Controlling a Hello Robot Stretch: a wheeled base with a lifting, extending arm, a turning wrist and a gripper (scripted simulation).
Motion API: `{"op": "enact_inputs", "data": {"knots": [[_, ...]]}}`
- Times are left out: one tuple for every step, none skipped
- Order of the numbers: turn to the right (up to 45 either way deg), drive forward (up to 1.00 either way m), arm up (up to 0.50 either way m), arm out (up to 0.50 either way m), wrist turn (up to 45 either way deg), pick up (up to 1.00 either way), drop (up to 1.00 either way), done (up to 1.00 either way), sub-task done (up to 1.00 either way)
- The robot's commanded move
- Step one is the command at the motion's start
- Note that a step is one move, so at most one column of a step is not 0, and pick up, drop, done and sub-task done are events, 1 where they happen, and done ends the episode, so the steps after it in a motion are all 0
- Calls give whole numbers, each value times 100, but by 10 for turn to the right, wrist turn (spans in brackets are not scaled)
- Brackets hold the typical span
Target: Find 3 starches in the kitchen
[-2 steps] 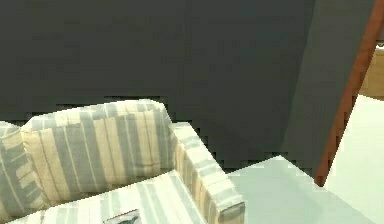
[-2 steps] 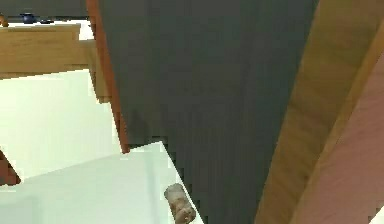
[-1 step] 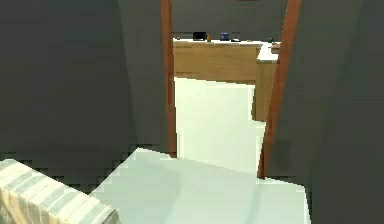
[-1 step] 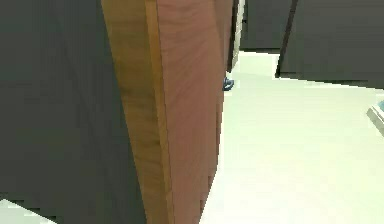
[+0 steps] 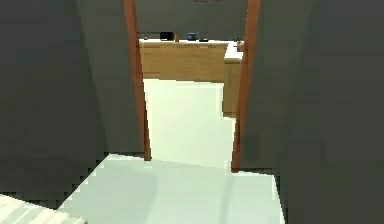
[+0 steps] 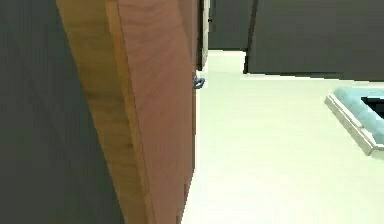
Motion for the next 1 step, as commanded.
{"op": "enact_inputs", "data": {"knots": [[0, 100, 0, 0, 0, 0, 0, 0, 0]]}}
